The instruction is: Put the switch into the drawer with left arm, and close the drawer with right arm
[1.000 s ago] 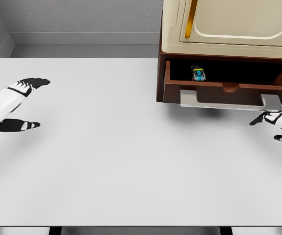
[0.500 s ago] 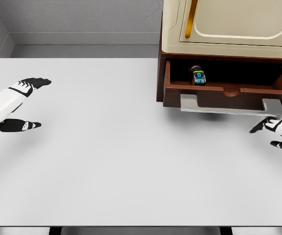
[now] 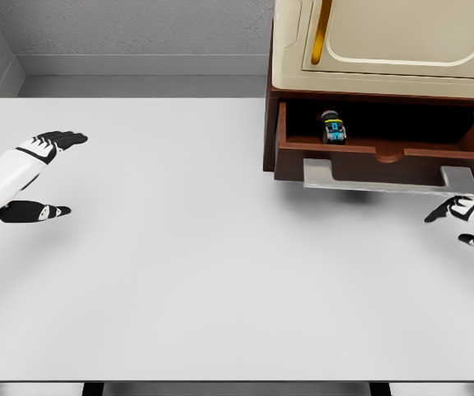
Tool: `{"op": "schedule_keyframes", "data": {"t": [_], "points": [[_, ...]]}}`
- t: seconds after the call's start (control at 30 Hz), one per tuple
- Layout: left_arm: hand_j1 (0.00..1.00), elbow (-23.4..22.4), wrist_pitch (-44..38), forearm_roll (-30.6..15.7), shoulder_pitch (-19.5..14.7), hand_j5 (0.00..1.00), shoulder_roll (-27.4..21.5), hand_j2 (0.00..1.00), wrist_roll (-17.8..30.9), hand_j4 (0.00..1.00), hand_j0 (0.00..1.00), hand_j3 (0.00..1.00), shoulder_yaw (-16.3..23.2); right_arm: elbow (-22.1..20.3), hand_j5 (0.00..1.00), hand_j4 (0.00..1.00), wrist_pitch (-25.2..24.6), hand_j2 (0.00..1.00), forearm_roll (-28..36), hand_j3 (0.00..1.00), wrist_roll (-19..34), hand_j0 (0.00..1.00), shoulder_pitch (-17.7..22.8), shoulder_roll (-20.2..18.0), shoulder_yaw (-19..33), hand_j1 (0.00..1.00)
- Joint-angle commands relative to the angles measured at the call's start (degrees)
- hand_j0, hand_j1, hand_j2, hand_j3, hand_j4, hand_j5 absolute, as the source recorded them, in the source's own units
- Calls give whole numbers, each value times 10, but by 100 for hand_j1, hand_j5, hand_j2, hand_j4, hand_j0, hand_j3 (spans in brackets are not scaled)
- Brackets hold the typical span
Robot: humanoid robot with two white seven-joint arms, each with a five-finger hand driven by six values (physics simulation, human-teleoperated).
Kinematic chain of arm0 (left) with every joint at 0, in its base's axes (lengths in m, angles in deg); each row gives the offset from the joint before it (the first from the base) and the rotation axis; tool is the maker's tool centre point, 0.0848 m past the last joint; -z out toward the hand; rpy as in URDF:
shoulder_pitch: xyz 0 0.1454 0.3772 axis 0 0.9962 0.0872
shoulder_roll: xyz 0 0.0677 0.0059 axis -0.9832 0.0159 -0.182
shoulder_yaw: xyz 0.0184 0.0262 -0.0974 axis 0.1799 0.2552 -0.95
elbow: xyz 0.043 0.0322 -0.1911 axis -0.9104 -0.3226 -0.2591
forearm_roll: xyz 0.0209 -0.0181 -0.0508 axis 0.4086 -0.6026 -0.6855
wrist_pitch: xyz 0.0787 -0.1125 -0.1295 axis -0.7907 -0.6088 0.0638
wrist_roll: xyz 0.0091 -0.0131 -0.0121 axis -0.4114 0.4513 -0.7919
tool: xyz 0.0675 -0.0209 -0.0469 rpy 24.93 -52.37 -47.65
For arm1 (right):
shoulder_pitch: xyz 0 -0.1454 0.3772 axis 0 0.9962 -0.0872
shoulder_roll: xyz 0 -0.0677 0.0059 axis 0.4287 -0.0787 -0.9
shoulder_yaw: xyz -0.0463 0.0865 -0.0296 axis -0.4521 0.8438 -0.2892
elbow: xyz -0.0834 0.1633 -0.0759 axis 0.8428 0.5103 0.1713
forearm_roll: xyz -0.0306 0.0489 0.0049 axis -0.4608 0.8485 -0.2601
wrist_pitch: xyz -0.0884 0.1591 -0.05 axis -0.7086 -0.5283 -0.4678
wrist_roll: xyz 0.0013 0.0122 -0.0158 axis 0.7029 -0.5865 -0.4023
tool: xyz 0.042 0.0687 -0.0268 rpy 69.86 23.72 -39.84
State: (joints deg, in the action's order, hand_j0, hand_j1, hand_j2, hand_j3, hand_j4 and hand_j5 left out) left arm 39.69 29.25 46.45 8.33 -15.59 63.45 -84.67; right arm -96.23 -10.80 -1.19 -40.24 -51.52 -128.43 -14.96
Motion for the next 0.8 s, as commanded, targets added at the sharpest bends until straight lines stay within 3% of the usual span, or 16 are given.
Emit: {"op": "schedule_keyframes", "data": {"t": [0.0, 0.2, 0.47, 0.77], "points": [[100, 0, -2, -5, 0, 100, 1, 100, -1, 100, 100, 100, 0, -3, 70, 70, 0, 70, 2, 70, 2, 70, 0, 3, 2, 70], [100, 7, -2, -4, 4, 100, 1, 100, -1, 100, 100, 100, 0, 8, 72, 72, 0, 72, -1, 72, 5, 72, -6, 14, 3, 72], [100, 7, -2, -4, 4, 100, 1, 100, -1, 100, 100, 100, 0, 63, 77, 77, 0, 77, -12, 77, 12, 77, -45, 55, -2, 77], [100, 7, -2, -5, 4, 100, 1, 100, 0, 100, 100, 100, -1, 69, 79, 79, 0, 79, -17, 79, 35, 79, -84, 74, -5, 79]]}}
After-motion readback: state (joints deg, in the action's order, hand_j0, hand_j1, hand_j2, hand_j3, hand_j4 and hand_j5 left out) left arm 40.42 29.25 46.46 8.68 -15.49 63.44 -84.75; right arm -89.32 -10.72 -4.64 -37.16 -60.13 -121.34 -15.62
